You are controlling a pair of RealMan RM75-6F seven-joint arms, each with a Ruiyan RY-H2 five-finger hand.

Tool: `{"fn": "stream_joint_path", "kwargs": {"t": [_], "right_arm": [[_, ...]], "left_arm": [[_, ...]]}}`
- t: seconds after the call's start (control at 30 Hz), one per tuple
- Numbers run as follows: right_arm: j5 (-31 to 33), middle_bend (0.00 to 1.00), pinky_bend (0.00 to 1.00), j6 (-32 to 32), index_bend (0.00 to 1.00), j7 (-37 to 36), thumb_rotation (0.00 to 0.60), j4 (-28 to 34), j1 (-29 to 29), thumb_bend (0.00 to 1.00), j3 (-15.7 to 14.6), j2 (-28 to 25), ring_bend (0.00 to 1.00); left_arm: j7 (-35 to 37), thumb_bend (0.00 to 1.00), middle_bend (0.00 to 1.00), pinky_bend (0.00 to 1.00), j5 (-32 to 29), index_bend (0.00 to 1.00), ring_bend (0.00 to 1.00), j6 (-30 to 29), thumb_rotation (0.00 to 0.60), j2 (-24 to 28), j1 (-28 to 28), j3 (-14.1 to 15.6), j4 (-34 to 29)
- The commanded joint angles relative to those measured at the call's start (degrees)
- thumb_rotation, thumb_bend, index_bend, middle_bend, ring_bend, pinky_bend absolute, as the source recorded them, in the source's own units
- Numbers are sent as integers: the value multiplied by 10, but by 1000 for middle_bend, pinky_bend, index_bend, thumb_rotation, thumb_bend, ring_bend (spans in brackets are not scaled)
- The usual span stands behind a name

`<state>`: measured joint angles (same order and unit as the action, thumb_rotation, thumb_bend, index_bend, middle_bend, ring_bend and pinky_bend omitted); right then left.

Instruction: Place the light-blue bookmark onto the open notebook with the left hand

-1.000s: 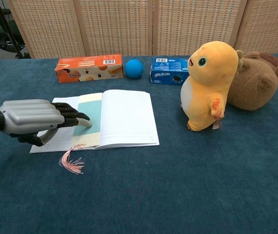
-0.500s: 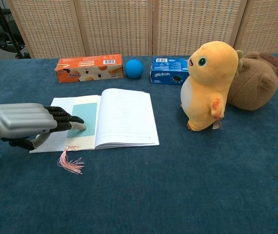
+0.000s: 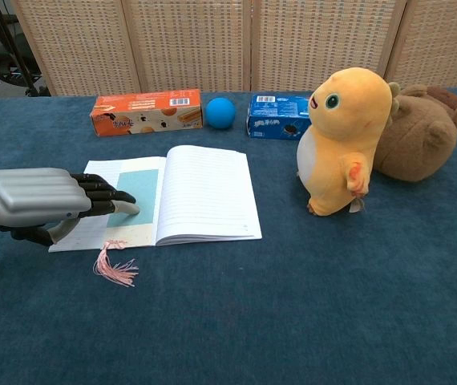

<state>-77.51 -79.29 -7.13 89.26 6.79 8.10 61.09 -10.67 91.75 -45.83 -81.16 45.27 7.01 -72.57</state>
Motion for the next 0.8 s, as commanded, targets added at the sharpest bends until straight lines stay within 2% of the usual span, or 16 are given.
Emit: {"fn": "stream_joint_path", "kwargs": {"t": [0.03,0.8], "right_arm": [[0,0,0,0,0,0,600,0,0,0,0,0,0],[0,0,0,1,0,-6,600,0,0,0,1,-2,0]], "left_arm": [[-6,1000,0,0,2,0,0,1,600,-1,2,-1,-2],[-25,1000,0,0,-7,0,0,1,600,-6,-1,-8,1]]}}
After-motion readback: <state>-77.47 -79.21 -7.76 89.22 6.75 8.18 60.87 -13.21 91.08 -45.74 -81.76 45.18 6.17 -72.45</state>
